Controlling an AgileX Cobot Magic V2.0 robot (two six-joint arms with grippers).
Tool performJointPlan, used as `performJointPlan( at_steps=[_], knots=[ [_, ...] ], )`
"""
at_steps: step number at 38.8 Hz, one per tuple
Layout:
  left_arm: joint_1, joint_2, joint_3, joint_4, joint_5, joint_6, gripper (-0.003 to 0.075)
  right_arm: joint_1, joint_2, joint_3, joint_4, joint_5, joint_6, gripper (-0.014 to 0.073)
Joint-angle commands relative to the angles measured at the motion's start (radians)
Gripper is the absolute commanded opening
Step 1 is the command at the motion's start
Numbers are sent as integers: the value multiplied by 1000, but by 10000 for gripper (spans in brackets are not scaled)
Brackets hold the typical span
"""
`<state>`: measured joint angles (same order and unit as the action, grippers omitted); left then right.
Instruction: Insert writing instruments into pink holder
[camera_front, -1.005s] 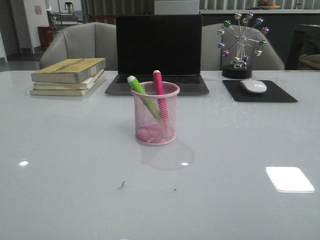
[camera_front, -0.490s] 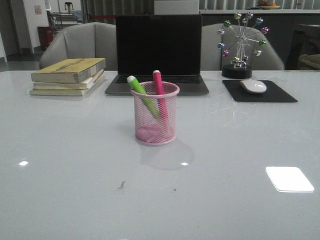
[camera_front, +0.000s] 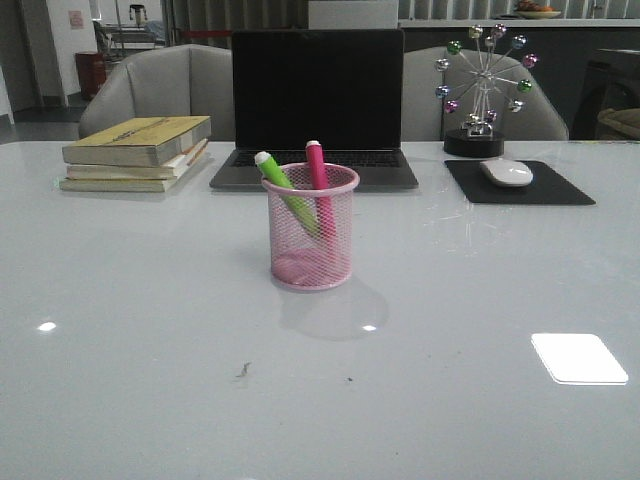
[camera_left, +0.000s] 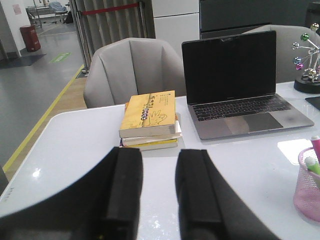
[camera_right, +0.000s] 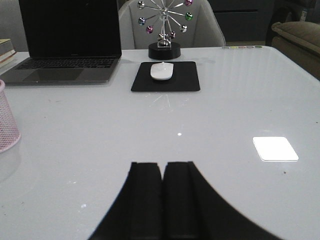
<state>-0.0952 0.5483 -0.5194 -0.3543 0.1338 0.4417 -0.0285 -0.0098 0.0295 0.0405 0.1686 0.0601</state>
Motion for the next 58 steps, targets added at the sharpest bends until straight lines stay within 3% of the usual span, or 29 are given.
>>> performJointPlan(
  at_steps=[1, 9, 16, 24, 29, 37, 47, 58],
  knots=[
    [3, -2, -29, -7, -78, -3, 258, 0, -19, 2, -2, -78, -4, 29],
    [3, -2, -29, 1, -78, -5, 258, 0, -19, 2, -2, -78, -4, 29],
    [3, -23, -29, 133, -76, -101, 253, 0, -19, 2, -2, -78, -4, 29],
    [3, -72, -29, 308, -76, -299, 92, 0, -19, 2, -2, -78, -4, 29],
    [6, -94, -29, 411, -78, -418, 92, 0, -19, 2, -2, -78, -4, 29],
    [93, -216, 63, 409, -134, -442, 92, 0, -19, 2, -2, -78, -4, 29],
    [85, -395, 230, 354, -169, -456, 92, 0, -19, 2, -2, -78, -4, 29],
    [85, -454, 392, 354, -185, -456, 92, 0, -19, 2, -2, -78, -4, 29]
  ],
)
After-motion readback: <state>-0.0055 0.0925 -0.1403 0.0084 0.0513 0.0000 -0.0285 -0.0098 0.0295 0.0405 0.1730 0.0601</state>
